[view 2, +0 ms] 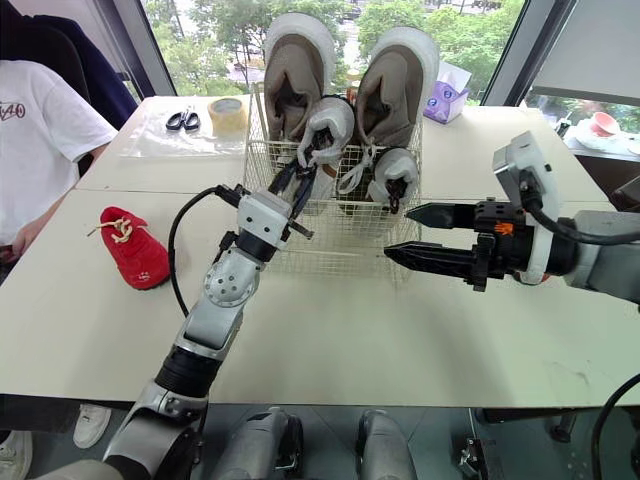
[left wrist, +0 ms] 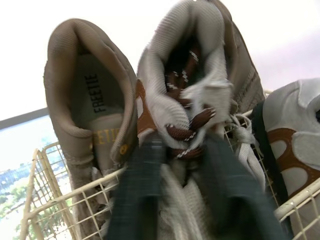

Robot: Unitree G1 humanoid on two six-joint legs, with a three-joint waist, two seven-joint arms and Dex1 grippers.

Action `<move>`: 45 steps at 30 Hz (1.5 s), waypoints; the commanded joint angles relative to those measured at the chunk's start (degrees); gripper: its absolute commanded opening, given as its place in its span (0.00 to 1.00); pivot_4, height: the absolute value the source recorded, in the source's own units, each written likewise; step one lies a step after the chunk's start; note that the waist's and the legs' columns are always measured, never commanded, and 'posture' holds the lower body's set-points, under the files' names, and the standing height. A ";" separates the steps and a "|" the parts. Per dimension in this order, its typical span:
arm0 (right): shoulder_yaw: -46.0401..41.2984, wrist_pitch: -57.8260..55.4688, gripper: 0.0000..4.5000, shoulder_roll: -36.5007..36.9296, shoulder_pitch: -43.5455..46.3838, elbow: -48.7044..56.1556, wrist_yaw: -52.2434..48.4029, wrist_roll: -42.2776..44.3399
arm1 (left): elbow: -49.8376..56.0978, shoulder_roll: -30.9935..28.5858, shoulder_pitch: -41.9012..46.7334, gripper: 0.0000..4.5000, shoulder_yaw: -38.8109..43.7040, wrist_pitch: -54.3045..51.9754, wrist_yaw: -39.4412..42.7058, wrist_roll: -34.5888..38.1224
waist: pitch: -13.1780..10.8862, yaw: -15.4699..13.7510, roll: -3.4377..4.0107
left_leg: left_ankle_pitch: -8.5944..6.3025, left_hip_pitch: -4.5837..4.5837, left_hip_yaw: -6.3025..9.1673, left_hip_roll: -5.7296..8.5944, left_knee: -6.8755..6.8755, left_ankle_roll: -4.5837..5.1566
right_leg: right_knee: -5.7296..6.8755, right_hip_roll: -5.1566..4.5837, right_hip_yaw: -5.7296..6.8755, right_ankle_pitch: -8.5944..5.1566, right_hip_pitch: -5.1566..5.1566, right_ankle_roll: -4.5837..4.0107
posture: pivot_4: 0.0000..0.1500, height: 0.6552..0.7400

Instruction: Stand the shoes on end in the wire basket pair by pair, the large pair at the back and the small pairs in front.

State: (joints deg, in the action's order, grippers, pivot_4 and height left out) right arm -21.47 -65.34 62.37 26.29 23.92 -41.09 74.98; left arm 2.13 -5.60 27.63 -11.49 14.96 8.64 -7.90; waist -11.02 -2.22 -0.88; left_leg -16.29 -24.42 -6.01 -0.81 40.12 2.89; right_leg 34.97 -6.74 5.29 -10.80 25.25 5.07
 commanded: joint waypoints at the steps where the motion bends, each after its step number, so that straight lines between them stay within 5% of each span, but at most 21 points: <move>1: 0.56 2.21 1.00 -0.21 1.01 -0.44 -1.84 -1.77 | 7.18 -0.88 -0.19 0.70 0.60 -3.09 2.45 1.64 | 0.00 -0.08 0.00 | 0.00 0.00 0.00 0.00 0.00 0.00 | 0.00 0.00 0.00 0.00 0.00 0.00 | 1.00 1.00; 3: 1.41 2.83 1.00 -0.11 1.27 -0.96 -3.14 -2.85 | 11.90 -2.04 -1.67 0.93 0.26 -6.91 4.84 3.12 | 0.00 -0.03 0.00 | 0.00 -0.01 0.00 0.01 0.00 0.00 | -0.01 0.00 0.00 -0.01 0.00 -0.01 | 1.00 1.00; 12: 3.08 4.79 1.00 -1.09 2.07 -3.22 -6.66 -6.27 | 27.12 -10.27 -5.62 0.93 3.92 -21.96 13.55 9.54 | 0.00 -0.01 0.01 | 0.00 0.00 0.01 0.00 0.00 0.00 | 0.00 0.06 0.00 -0.12 0.00 -0.19 | 1.00 1.00; 21: -5.12 5.22 1.00 -2.55 4.03 -12.52 -3.01 -4.97 | 31.09 -16.42 6.94 0.97 22.11 -52.45 13.64 33.86 | -0.01 0.07 0.01 | 0.00 -0.01 0.03 0.00 0.01 -0.01 | -0.01 0.11 0.00 -0.03 -0.01 0.04 | 1.00 1.00; 25: -12.20 10.68 1.00 -2.79 -0.31 -15.82 2.52 -13.80 | 31.62 -21.88 10.50 0.97 27.02 -60.38 12.59 38.30 | -0.03 -0.07 -0.01 | 0.01 -0.03 0.06 0.00 -0.01 -0.02 | 0.01 0.18 0.01 -0.05 -0.03 0.08 | 1.00 1.00; 28: -14.02 22.09 1.00 -10.45 -5.48 -12.42 13.07 -25.59 | 26.97 -22.84 12.48 0.97 36.48 -74.73 12.57 59.71 | 0.06 0.08 -0.13 | 0.04 0.01 0.03 0.00 0.01 -0.08 | 0.00 0.18 0.00 -0.06 -0.09 0.10 | 1.00 1.00; 33: -17.29 29.68 1.00 -21.92 -15.66 -3.64 22.36 -33.07 | 25.45 -26.86 6.06 0.97 37.98 -79.23 20.44 74.51 | 0.05 0.21 0.07 | 0.37 0.06 0.02 0.02 -0.07 -0.65 | 0.17 0.19 -0.11 -0.16 -0.01 0.24 | 1.00 1.00; 37: -21.39 31.29 1.00 -26.80 -28.84 2.40 22.76 -35.29 | 23.88 -28.96 1.91 0.97 35.89 -84.14 17.63 86.99 | 0.03 -0.22 0.11 | 0.45 0.06 0.11 0.02 -0.07 -0.78 | 0.25 0.25 -0.10 -0.19 -0.04 0.26 | 1.00 1.00; 40: -24.20 32.06 1.00 -30.43 -37.26 7.04 23.45 -35.18 | 26.64 -28.28 -2.48 0.97 32.90 -82.77 15.30 89.11 | 0.06 0.03 0.14 | 0.42 0.19 0.15 0.04 -0.07 -0.75 | 0.12 0.24 -0.11 -0.21 -0.23 0.23 | 1.00 1.00; 45: -22.08 34.23 1.00 -34.21 -42.53 7.53 23.56 -36.77 | 31.67 -29.00 -9.62 0.97 24.45 -79.07 17.57 80.98 | 0.17 0.94 0.34 | 0.03 0.66 0.01 0.03 -0.10 -0.42 | 0.03 0.26 -0.29 -0.31 -0.53 -0.04 | 1.00 1.00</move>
State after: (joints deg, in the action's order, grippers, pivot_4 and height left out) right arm -43.81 -33.46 29.32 -15.85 29.33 -17.90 39.31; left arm 30.93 -33.66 19.05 15.12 -66.45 24.38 76.15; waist -10.85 -1.28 -0.54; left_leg -16.28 -23.73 -6.00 -0.82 40.01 2.44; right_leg 35.00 -6.45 5.01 -11.19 24.71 4.86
